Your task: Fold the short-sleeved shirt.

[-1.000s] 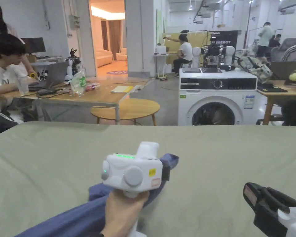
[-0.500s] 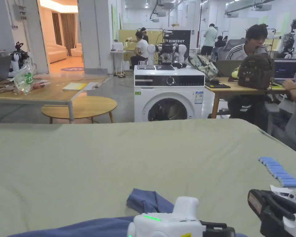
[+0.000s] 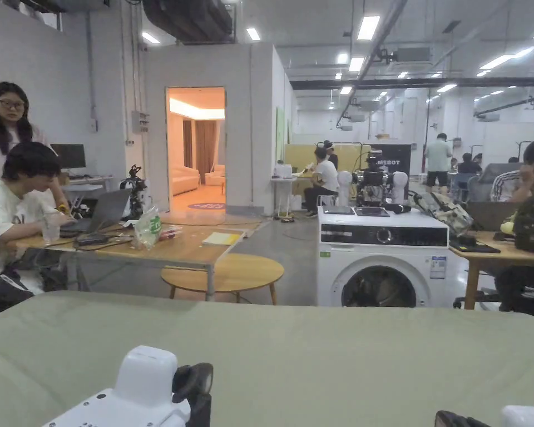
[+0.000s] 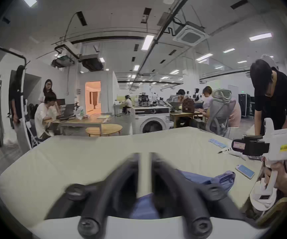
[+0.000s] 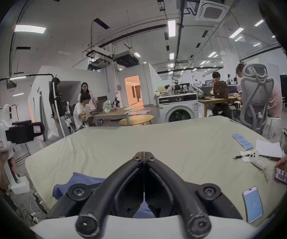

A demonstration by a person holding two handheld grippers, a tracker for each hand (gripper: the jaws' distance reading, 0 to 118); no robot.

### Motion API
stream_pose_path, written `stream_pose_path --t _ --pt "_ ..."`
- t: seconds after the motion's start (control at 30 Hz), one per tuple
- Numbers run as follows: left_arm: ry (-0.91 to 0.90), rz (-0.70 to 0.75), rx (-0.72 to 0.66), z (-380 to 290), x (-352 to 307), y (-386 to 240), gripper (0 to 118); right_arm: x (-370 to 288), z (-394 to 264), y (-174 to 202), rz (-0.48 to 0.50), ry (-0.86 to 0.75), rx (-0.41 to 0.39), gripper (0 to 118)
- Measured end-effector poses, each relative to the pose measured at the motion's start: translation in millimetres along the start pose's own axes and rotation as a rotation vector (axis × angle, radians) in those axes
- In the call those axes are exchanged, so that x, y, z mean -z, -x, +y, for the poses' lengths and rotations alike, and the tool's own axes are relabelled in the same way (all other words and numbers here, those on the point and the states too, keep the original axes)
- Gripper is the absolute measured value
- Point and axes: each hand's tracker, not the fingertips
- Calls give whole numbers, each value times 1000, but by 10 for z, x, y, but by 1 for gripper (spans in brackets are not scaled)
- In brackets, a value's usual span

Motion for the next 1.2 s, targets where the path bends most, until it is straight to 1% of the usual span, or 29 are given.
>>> stream_pose_path --t 0.07,0.13,0.3,0.43,0.53,0.6,0.63,0.67,0.7,0.73,0.8,0.87,0.93,1.07,1.13,1.2 --pt "31 -4 -51 -63 -76 148 0 -22 -67 40 28 11 -10 0" --pt "76 12 -34 -111 -81 186 0 -42 -124 66 35 19 -18 0" --pt "99 6 -35 -122 9 242 0 -36 -139 96 28 25 -39 0" --pt "118 11 -37 -119 116 289 0 -23 -134 86 2 18 -62 0" --pt "159 35 -84 -167 256 484 0 -4 -167 19 3 22 -53 0" --pt "177 -13 -110 -226 345 703 2 8 -200 -34 -1 32 -45 0" --pt "239 8 -126 -253 453 800 24 13 -226 -67 1 36 -42 0" --pt "325 20 -160 -280 617 916 54 17 -252 -78 5 41 -38 0" --pt "406 35 -211 -360 732 1045 67 33 -281 -104 10 47 -31 0" --pt "430 26 -238 -406 863 1142 63 55 -306 -130 16 55 -20 0" --pt "504 50 -317 -589 1148 1339 63 94 -356 -178 27 72 6 0" --pt "620 104 -362 -844 1461 1502 63 104 -407 -237 28 84 17 0" --pt "705 172 -352 -1064 1681 1605 63 86 -445 -302 10 102 12 0" --pt "788 165 -463 -1442 1907 1707 62 -51 -519 -465 -36 129 -10 0" --pt "843 187 -412 -1571 1962 1656 61 -114 -552 -551 -62 140 -3 0" --pt "888 191 -335 -1669 2016 1572 53 -170 -571 -622 -82 153 18 0"
